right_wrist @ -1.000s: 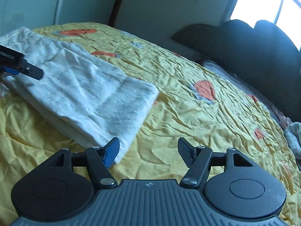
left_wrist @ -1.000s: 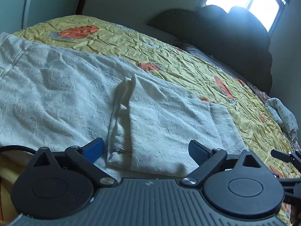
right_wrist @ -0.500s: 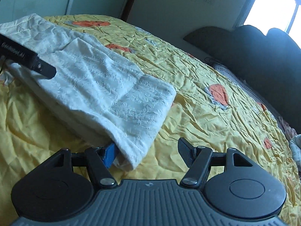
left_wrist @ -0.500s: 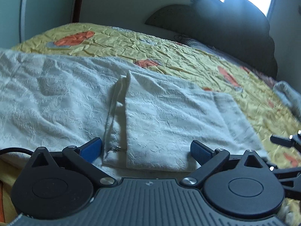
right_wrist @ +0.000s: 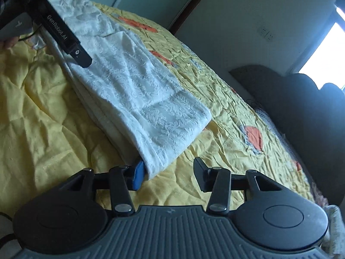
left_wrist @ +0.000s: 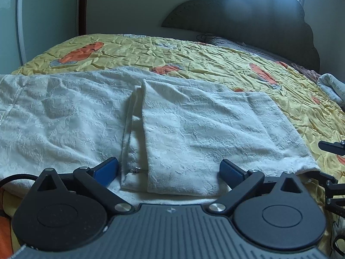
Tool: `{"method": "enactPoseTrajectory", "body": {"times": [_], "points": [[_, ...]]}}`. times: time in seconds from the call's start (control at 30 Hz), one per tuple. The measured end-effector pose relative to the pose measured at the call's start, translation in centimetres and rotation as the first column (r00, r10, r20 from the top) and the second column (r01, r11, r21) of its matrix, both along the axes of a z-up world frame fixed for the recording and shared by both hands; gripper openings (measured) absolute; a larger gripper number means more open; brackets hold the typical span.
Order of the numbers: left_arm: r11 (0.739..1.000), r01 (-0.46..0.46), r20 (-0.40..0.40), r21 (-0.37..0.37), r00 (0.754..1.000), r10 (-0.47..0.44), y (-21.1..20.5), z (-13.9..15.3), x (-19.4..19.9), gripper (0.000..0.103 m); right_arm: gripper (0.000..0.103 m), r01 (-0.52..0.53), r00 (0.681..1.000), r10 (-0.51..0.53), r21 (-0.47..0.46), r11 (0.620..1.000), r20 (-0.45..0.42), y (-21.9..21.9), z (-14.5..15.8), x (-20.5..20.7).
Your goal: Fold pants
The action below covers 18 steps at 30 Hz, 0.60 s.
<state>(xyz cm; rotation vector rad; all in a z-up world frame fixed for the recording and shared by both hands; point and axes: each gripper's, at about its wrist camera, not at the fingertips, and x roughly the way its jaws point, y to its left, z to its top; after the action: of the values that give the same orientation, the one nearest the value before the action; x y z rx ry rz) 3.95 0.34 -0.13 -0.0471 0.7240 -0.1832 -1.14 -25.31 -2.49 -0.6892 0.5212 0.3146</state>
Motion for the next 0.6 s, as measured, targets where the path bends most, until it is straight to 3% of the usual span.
{"method": "enactPoseTrajectory", "body": {"times": [0.07,0.17,0.23,0.33,0.37,0.4,0.47,0.53,0.57,0.6], "points": [[0.998,-0.03,-0.029,-0.052,0.999,0.028,1.3,1.0,-0.1,0.087,0.047,0.033,0.998,-0.03,0.064,0.997,-0.055,-0.4,0.9,0.4],[0.991,-0.068,-0.023,-0.115,0.998,0.065,3.1,2.9,-1.0,0.086,0.048,0.101,0.987,-0.073,0.203,0.974,-0.143,-2.3,3.4,-0.2],[0.991,-0.064,0.016,-0.12,0.998,0.067,3.1,4.0,-1.3,0.087,0.059,0.139,0.986,-0.099,0.322,0.937,-0.136,-3.8,5.4,-1.0],[0.992,-0.006,0.056,-0.124,0.998,0.013,1.1,4.9,-0.6,0.087,0.067,0.187,0.981,-0.13,0.493,0.85,-0.147,-4.4,7.4,-0.4],[0.99,0.021,0.053,-0.143,0.998,-0.013,0.3,4.8,-0.1,0.087,0.069,0.197,0.978,-0.12,0.553,0.809,-0.173,-4.3,7.6,0.3],[0.983,0.05,0.049,-0.177,0.998,-0.042,-0.4,4.5,0.5,0.087,0.075,0.215,0.971,-0.095,0.63,0.746,-0.219,-4.3,7.4,1.2],[0.977,0.079,0.007,-0.198,0.997,-0.079,-1.5,3.3,1.8,0.087,0.076,0.278,0.944,-0.013,0.776,0.565,-0.329,-4.8,6.2,3.3],[0.982,0.073,-0.058,-0.174,0.995,-0.084,-2.1,1.8,2.8,0.088,0.076,0.398,0.893,0.034,0.823,0.406,-0.449,-5.2,4.3,5.3],[0.983,0.088,-0.051,-0.162,0.994,-0.097,-2.0,1.1,2.9,0.088,0.076,0.446,0.869,0.035,0.812,0.377,-0.493,-5.1,3.5,6.0],[0.985,0.106,-0.018,-0.139,0.994,-0.109,-1.9,0.7,2.8,0.087,0.076,0.476,0.852,0.031,0.796,0.375,-0.523,-5.0,2.6,6.3]]}}
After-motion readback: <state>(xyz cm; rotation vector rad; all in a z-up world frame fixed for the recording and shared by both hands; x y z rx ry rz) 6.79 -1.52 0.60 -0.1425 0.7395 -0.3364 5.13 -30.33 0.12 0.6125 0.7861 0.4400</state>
